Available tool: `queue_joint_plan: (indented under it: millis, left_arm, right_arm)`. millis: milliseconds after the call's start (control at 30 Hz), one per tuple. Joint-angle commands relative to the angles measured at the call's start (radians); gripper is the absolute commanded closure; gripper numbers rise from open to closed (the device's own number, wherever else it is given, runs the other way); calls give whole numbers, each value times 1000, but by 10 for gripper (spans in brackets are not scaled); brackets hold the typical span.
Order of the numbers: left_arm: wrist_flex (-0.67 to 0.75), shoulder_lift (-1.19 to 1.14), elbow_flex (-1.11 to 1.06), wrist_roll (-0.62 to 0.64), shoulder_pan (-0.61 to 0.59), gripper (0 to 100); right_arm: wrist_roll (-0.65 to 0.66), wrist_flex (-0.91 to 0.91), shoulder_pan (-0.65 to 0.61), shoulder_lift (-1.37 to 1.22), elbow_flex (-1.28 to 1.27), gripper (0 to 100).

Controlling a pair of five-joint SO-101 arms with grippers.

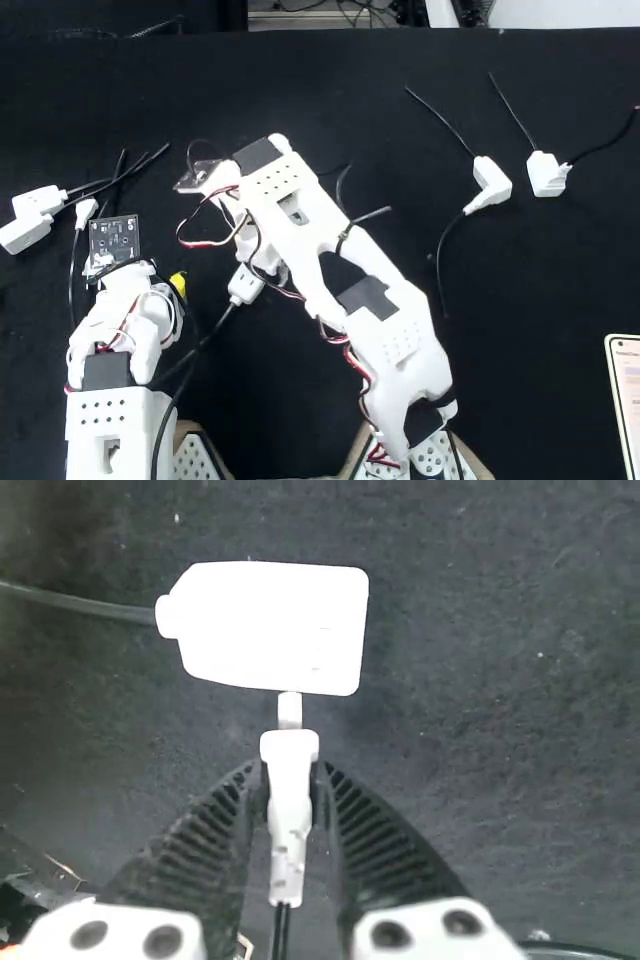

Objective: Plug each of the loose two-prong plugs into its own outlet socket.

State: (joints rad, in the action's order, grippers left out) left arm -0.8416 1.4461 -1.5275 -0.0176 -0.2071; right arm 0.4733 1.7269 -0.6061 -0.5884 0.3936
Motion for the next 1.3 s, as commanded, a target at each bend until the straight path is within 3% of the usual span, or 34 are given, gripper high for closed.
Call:
queue_joint_plan:
  millis: [0,433,867,1267]
  left_arm:
    - [-8,11,21,11,-10,823]
    - [-8,11,21,11,-10,823]
    - [-8,11,21,11,-10,823]
    - [-8,11,21,11,-10,823]
  right_arm:
    - [12,-15,26,58,-4,988]
    - [17,-72,127,48,-131,988]
    - [15,-267,63,137,-268,988]
    - [15,-295,61,117,-255,987]
